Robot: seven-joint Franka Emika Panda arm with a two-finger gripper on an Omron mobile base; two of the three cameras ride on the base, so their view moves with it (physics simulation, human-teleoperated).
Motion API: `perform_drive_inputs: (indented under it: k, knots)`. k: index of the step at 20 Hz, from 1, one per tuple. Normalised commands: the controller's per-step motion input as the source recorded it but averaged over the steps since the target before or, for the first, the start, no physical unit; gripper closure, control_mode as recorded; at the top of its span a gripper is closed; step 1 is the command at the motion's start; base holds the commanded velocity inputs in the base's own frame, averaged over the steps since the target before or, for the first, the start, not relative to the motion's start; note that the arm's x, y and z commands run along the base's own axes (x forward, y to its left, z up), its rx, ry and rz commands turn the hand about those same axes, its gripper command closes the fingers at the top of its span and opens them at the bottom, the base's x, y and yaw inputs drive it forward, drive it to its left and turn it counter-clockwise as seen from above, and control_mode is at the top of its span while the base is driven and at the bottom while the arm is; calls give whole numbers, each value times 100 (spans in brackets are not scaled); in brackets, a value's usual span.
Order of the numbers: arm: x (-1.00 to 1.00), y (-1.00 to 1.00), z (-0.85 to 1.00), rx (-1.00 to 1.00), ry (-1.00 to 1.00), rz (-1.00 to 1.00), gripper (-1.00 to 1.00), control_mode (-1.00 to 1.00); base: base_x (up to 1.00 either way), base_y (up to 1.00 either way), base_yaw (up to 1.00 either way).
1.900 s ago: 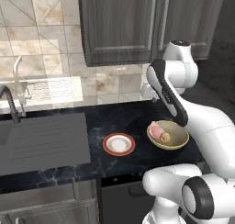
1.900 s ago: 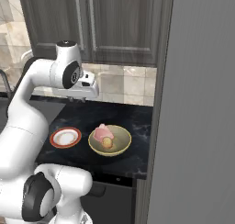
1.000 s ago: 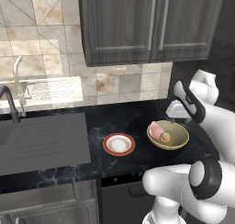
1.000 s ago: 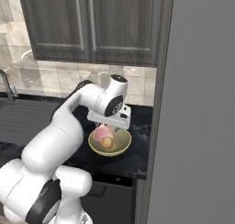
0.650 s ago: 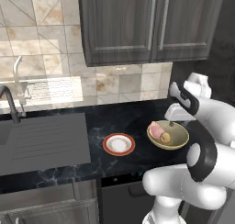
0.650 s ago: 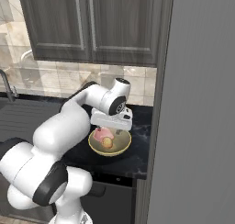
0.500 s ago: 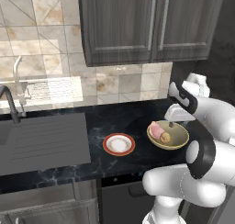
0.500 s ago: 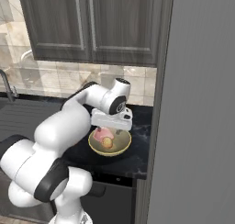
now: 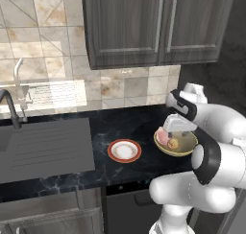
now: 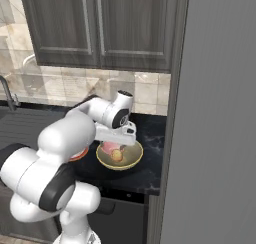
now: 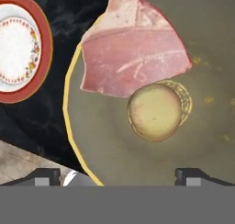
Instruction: Remove the peach from the bowl and place it on the small plate. Then place the bowl with only the steak in the microwave, close the door, and press the start button to microwave the steak.
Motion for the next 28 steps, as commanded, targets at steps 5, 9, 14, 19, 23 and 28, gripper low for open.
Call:
perform_drive_inputs:
  k: [5,9,14,19,23,28]
  knots:
    - [20,-8,-20,0,0,-1,-100,-100,0,0,0]
    - [16,-7,-21,0,8,0,-100,-100,0,0,0]
    - [13,-11,-22,0,8,0,-100,-100,0,0,0]
    - [10,-7,-6,0,10,0,-100,-100,0,0,0]
    - [2,-6,-6,0,6,0,-100,-100,0,0,0]
    - [1,-2,-4,0,4,0,-100,-100,0,0,0]
